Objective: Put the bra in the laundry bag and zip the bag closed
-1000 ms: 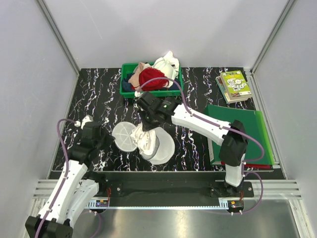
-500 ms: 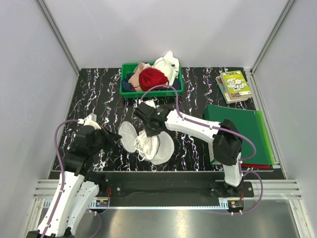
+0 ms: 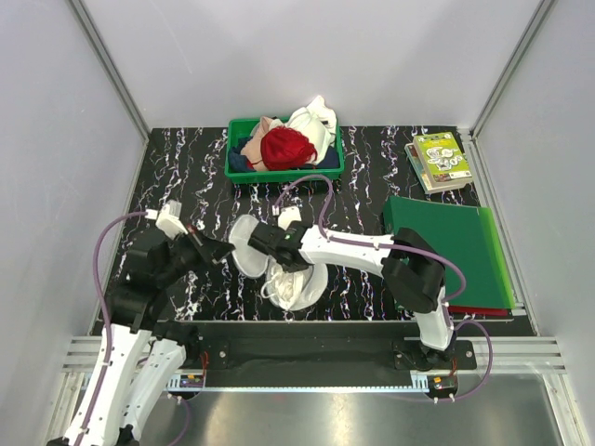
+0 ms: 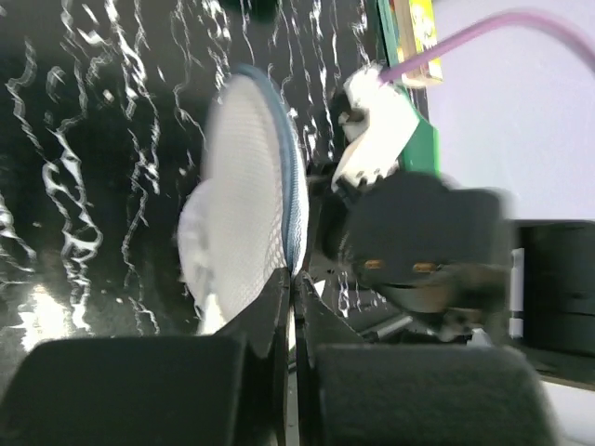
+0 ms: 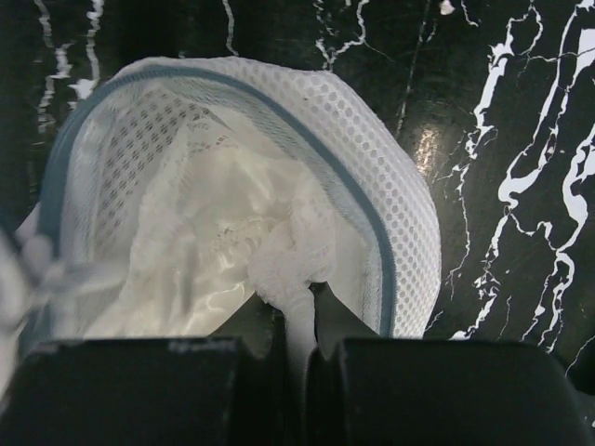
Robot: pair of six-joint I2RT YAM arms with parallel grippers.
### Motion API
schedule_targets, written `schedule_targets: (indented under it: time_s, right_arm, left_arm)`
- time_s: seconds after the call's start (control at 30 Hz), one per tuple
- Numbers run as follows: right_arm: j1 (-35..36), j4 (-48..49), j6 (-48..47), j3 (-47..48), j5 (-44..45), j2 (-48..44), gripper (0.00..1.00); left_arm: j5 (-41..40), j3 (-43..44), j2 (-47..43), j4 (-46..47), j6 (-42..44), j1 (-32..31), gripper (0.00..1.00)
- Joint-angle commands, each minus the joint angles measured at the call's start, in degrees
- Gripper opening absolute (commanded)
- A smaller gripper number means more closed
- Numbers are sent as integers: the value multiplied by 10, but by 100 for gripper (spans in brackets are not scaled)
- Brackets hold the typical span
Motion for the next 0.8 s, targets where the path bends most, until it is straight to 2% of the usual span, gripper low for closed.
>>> schedule_targets:
  time_s: [0.0,0.03,0.07,0.17,0.2,0.27,0.3,0.33,0.4,0.47,0.5,0.53,0.57,0.63,0.77]
  right_arm:
    - [0,31,28,-47,44,-44,0]
    - [0,45,20,-56,38,-55,0]
    - [0,58,14,-65,34,-59,0]
    - [0,66,5,-65,23,-55,0]
    - [0,69,4,-65,14,-54,0]
    - [0,80,4,-69,1,-55,0]
    - [0,86,4,-71,-3,-58,0]
    - [0,95,3,-73,-7,-59,0]
    - [0,101,-1,-73,-13,-61,0]
    - [0,104,-10,-67,-18,-59,0]
    - [0,104,-12,-65,-19,-58,0]
    - [0,107,-14,-62,-21,-58,1]
    - [0,108,-16,-62,-24,-59,4]
    - [-3,113,-18,-59,-28,-61,5]
    - [-8,125,-26,-64,-45,-62,9]
  left_arm:
    - [-106,25,-4,-77,23,1,3]
    - [-121,18,-2,-89,20,1,8]
    - [-143,1,-4,-106,17,1,24]
    - [-193,-10,-43,-129,-3,0,36]
    - [-201,-4,-57,-126,-5,1,45]
    - [-229,11,-48,-133,8,1,55]
    - [-235,31,-40,-136,13,1,64]
    - [-235,37,-35,-135,16,1,65]
    - [-198,41,-20,-114,30,0,63]
    - [-96,23,6,-54,31,0,47]
    - [-53,12,19,-29,22,0,34]
    - [23,-27,31,25,9,-2,29]
    - [49,-44,48,51,-18,-4,24]
    - [65,-78,85,95,-30,-23,16]
    - [93,-106,141,183,-64,-62,11]
